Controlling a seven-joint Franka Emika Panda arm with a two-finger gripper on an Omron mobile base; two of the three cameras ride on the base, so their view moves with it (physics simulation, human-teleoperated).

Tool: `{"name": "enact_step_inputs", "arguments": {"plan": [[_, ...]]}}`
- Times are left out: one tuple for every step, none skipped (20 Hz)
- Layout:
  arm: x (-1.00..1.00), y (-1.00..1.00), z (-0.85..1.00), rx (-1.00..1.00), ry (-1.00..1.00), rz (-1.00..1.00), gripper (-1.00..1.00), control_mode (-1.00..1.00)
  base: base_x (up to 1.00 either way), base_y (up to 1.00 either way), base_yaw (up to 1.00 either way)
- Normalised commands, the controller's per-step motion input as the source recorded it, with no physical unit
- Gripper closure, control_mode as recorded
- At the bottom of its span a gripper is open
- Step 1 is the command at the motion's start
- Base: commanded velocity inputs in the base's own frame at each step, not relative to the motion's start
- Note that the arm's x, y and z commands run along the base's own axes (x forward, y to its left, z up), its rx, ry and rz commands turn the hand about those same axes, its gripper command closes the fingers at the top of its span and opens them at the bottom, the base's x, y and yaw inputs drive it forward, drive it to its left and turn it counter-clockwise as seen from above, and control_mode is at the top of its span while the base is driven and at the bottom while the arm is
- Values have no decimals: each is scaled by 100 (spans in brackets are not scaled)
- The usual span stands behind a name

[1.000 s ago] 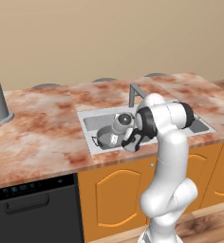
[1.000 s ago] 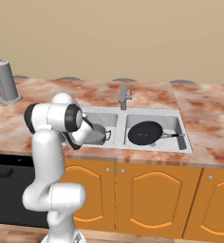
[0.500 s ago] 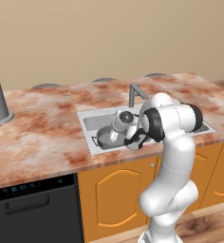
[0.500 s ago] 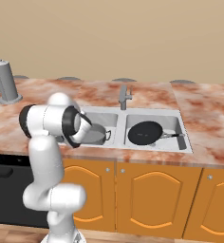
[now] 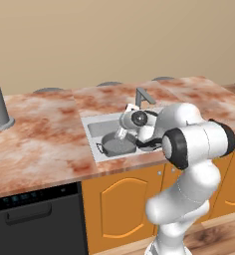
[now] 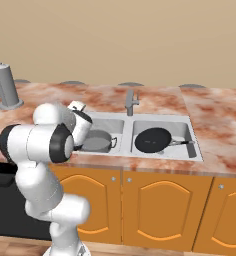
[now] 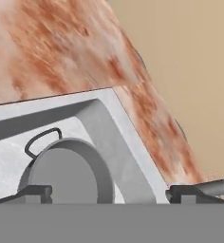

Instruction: Move the pot and pan from the stove into the sink.

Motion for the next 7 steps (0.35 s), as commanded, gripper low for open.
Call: {"name": "enact_step_inputs", "arguments": {"plan": [[-61, 4, 68, 0, -35, 0, -100, -100, 0, 0, 0], [-62, 7, 72, 0, -34, 0, -100, -100, 0, 0, 0], [-58, 10, 76, 0, -32, 0, -100, -100, 0, 0, 0], [-57, 9, 78, 0, -32, 0, -100, -100, 0, 0, 0], [-57, 9, 78, 0, -32, 0, -100, -100, 0, 0, 0], [-58, 10, 79, 0, -31, 0, -100, -100, 0, 0, 0], [-59, 11, 79, 0, -31, 0, -100, -100, 0, 0, 0]]}}
